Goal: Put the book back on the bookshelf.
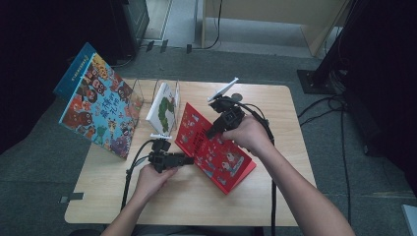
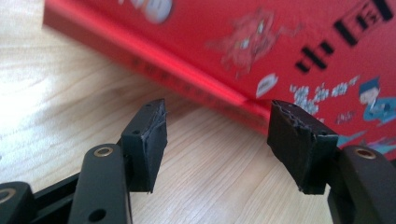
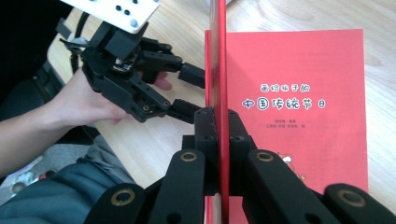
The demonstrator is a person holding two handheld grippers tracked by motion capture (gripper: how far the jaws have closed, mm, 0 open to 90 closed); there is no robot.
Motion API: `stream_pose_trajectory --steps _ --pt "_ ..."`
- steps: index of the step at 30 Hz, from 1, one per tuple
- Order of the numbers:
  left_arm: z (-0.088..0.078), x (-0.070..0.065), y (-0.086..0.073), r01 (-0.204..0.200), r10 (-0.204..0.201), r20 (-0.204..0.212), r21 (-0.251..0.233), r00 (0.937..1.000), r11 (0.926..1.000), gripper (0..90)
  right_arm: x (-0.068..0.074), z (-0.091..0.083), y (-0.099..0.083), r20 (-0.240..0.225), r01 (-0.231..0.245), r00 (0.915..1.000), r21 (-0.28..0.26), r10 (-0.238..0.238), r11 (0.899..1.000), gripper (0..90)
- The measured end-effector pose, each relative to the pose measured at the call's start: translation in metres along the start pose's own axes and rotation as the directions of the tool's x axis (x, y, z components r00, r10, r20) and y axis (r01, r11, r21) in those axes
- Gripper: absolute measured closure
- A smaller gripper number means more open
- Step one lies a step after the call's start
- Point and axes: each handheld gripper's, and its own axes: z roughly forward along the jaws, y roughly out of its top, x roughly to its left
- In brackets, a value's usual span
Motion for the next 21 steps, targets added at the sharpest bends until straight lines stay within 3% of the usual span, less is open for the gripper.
stream_pose_trajectory --steps 6,10,14,17,21 --pt "-0.008 0.000 0.005 -0.020 0.021 0.019 -0.033 0.9996 0.9993 32.5 0.002 -0.003 -0.002 -0.023 0.010 0.9997 -0.012 -0.010 1.000 88.1" --pt "-0.011 0.000 0.009 -0.018 0.020 0.056 -0.045 0.9982 0.9988 26.4 0.001 -0.007 -0.007 -0.070 0.015 0.9974 -0.040 -0.018 0.999 86.9" --pt "-0.012 -0.002 0.015 -0.046 0.048 0.068 -0.032 0.9965 0.9984 19.4 -0.003 -0.009 -0.017 -0.112 0.042 0.9925 -0.076 -0.050 0.996 86.9" --pt "-0.016 -0.001 0.020 -0.026 0.035 0.116 -0.079 0.9926 0.9966 13.9 -0.006 -0.011 -0.024 -0.142 0.065 0.9865 -0.124 -0.082 0.990 86.6" --pt "-0.030 -0.002 0.020 -0.072 0.099 0.153 -0.172 0.9833 0.9825 16.2 -0.013 -0.015 -0.034 -0.203 0.101 0.9687 -0.201 -0.142 0.974 87.5"
